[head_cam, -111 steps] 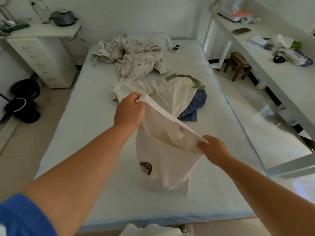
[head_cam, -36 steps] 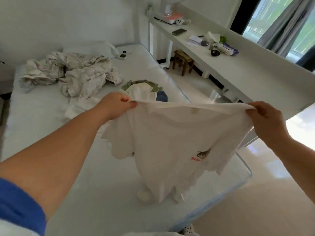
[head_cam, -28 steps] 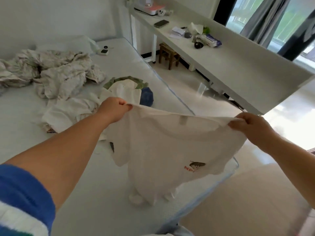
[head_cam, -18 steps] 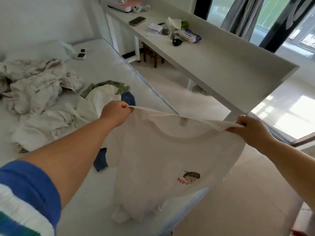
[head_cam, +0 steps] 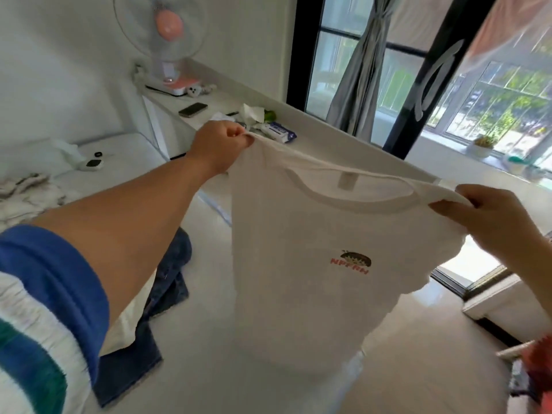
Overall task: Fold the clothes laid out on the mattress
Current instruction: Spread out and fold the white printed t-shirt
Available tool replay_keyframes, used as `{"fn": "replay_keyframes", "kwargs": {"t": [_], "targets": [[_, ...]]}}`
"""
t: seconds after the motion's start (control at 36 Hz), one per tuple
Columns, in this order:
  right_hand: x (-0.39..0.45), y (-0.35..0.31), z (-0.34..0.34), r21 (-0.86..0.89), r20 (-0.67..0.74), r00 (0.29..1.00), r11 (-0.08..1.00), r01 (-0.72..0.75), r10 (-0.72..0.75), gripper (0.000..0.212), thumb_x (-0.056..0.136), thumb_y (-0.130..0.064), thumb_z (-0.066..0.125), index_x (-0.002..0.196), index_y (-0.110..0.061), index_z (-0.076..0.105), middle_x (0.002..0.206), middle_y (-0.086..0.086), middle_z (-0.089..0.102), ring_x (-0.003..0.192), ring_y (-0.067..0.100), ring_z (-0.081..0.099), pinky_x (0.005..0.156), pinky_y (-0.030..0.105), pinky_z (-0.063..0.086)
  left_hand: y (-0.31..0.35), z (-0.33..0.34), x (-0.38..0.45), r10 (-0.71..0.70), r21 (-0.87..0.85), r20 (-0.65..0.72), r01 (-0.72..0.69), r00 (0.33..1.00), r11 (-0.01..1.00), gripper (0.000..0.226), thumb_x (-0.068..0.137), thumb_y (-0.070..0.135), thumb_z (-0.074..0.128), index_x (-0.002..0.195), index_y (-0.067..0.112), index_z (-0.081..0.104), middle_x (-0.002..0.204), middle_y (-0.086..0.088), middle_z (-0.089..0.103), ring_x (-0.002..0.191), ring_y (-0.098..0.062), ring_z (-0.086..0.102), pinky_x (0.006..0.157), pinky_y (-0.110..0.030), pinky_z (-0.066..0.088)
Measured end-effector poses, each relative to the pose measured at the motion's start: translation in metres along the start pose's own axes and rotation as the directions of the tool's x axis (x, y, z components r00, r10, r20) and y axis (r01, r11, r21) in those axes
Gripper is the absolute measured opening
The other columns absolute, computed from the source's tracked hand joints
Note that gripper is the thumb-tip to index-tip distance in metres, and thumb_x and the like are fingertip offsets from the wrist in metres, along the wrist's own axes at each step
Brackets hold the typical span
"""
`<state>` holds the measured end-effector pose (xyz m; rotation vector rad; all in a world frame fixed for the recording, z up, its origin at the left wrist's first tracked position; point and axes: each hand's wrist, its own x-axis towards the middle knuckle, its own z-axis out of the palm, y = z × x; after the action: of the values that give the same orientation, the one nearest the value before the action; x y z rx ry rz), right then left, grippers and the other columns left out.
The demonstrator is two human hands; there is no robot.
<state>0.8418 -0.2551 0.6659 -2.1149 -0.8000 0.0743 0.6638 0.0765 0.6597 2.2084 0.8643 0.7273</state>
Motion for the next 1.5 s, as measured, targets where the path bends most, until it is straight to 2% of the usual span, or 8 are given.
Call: {"fn": "replay_keyframes", "kwargs": {"t": [0.25,0.47,0.78,0.89,1.08,1.19,1.33,1.5], "targets": [[-0.088,-0.015,0.061,-0.159,0.381,0.923,0.987,0.006,0.056,0.016,0.084,-0.03,0.064,0.07,-0.026,0.071,0.059,-0.004,0.065,0.054,0.007,0.061,0.05,0.021,0.044,-0.073,-0.033,-0.067,-0.091,0.091,0.105,0.082,0.99,0.992,0.011,0.089,0.029,0.06,0.085,0.021,0.065,0.073,0.005,0.059,0.069,-0.011,0.051,0.066,-0.025,0.039],[-0.227,-0.02,0.183,-0.282,0.703,0.692,0.957,0.062,0.162,0.034,0.085,-0.038,0.062,0.056,-0.025,0.052,0.052,0.001,0.051,0.046,0.007,0.041,0.051,0.027,0.035,-0.21,-0.083,-0.185,-0.25,0.284,0.223,0.183,0.942,0.941,0.007,0.084,0.025,0.063,0.084,0.027,0.069,0.084,0.008,0.061,0.083,-0.013,0.052,0.075,-0.024,0.035],[-0.484,-0.073,0.383,-0.439,0.752,0.597,0.888,0.136,0.28,0.035,0.089,-0.056,0.047,0.096,-0.027,0.064,0.08,-0.005,0.061,0.073,0.017,0.057,0.061,0.025,0.04,-0.432,-0.207,-0.43,-0.405,0.473,0.303,0.233,0.863,0.85,0.015,0.081,0.019,0.063,0.09,0.012,0.074,0.102,-0.015,0.064,0.096,-0.032,0.057,0.078,-0.028,0.039],[-0.571,-0.096,0.444,-0.396,0.845,0.475,0.884,0.247,0.246,0.033,0.091,-0.056,0.043,0.115,-0.04,0.06,0.099,-0.006,0.069,0.087,0.015,0.063,0.063,0.021,0.039,-0.507,-0.254,-0.509,-0.473,0.534,0.363,0.236,0.803,0.812,0.018,0.083,0.016,0.057,0.09,0.013,0.074,0.1,-0.013,0.06,0.095,-0.032,0.057,0.078,-0.03,0.041],[-0.68,-0.109,0.552,-0.303,0.931,0.302,0.894,0.33,0.205,0.037,0.091,-0.058,0.04,0.09,-0.025,0.059,0.078,-0.005,0.065,0.064,0.01,0.054,0.047,0.012,0.031,-0.618,-0.287,-0.607,-0.569,0.606,0.387,0.265,0.725,0.75,0.024,0.086,0.016,0.049,0.098,0.014,0.069,0.116,-0.008,0.056,0.113,-0.026,0.052,0.087,-0.032,0.04],[-0.738,-0.113,0.596,-0.279,0.954,0.194,0.918,0.283,0.23,0.027,0.093,-0.053,0.041,0.09,-0.03,0.055,0.075,-0.011,0.059,0.07,0.012,0.058,0.061,0.021,0.044,-0.656,-0.292,-0.653,-0.602,0.638,0.381,0.272,0.701,0.721,0.028,0.086,0.016,0.048,0.104,0.012,0.069,0.124,-0.012,0.052,0.113,-0.031,0.052,0.086,-0.035,0.041],[-0.785,-0.122,0.627,-0.276,0.961,0.109,0.915,0.294,0.255,0.044,0.097,-0.048,0.035,0.139,-0.035,0.04,0.105,-0.005,0.065,0.09,0.014,0.061,0.082,0.026,0.049,-0.693,-0.301,-0.685,-0.615,0.672,0.287,0.303,0.735,0.675,0.03,0.087,0.013,0.047,0.108,0.013,0.069,0.131,-0.017,0.045,0.114,-0.036,0.051,0.089,-0.041,0.045],[-0.823,-0.123,0.662,-0.237,0.97,0.04,0.899,0.368,0.239,0.052,0.098,-0.047,0.032,0.147,-0.034,0.019,0.12,-0.006,0.06,0.101,0.013,0.06,0.091,0.028,0.048,-0.734,-0.31,-0.718,-0.642,0.776,0.159,0.307,0.75,0.551,0.03,0.093,0.017,0.048,0.115,0.022,0.067,0.145,-0.014,0.037,0.138,-0.033,0.024,0.112,-0.039,0.014]]}}
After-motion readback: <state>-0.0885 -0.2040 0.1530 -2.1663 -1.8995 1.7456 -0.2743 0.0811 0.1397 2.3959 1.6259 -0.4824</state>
